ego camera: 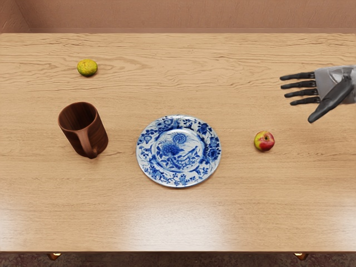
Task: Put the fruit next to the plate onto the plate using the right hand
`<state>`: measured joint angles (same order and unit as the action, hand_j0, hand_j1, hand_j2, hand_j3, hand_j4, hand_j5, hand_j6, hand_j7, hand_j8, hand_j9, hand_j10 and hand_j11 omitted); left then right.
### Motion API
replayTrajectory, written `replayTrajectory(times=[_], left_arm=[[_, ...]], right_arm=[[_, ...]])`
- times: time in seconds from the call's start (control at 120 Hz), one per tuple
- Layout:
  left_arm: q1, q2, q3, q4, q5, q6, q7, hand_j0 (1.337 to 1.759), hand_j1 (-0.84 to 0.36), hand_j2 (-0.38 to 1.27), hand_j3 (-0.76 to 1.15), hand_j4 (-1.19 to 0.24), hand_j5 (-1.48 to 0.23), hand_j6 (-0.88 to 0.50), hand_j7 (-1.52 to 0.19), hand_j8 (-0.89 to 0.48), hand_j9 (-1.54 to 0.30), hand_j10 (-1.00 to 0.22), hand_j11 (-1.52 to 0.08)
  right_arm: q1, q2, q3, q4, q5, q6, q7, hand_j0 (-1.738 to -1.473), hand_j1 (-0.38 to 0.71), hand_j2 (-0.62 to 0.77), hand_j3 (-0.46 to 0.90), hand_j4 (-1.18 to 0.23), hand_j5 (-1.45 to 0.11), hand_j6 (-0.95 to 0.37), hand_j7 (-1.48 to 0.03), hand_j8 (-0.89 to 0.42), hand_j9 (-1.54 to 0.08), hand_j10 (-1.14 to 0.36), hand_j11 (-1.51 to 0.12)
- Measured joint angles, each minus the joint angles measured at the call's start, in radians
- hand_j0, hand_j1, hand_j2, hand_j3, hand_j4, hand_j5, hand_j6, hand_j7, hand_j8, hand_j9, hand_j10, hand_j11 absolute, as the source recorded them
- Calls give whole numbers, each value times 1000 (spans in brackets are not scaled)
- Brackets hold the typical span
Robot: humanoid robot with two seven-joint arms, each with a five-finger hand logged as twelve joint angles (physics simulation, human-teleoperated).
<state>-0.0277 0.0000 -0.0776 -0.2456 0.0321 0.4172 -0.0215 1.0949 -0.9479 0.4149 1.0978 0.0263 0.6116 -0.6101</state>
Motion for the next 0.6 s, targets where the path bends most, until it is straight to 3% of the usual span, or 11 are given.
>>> replayTrajectory(times=[0.142,0.208,0.3,0.408,0.492,0.6], left_arm=[[-1,0,0,0,0,0,0,1658,349,0,0,0,0,0,0,0,0,0,0],[-1,0,0,0,0,0,0,1658,349,0,0,0,0,0,0,0,0,0,0],[-1,0,0,0,0,0,0,1658,349,0,0,0,0,0,0,0,0,0,0],[0,0,0,0,0,0,0,1658,349,0,0,0,0,0,0,0,0,0,0],[0,0,0,0,0,0,0,1658,349,0,0,0,0,0,0,0,0,0,0],[-1,0,1,0,0,0,0,1658,349,0,0,0,0,0,0,0,0,0,0]], right_arm=[[19,31,-4,1,-2,0,-1,-1658,-313,-6,0,-30,-39,-30,-39,-30,-39,-30,-39],[84,67,-55,16,-16,0,-1,-1658,-312,-6,0,-31,-40,-31,-41,-31,-40,-31,-40],[331,163,-357,28,-30,-20,-1,-1658,-312,-6,0,-31,-40,-31,-41,-31,-40,-31,-40],[625,365,-800,49,-34,-285,-1,-1658,-309,-7,0,-34,-44,-34,-44,-34,-44,-34,-43],[728,490,-1024,131,-36,-545,-1,-1658,-307,-7,0,-36,-46,-36,-46,-36,-46,-36,-46],[784,547,-1155,292,-36,-885,-1,-1658,-307,-7,0,-36,-46,-36,-46,-36,-46,-36,-46]])
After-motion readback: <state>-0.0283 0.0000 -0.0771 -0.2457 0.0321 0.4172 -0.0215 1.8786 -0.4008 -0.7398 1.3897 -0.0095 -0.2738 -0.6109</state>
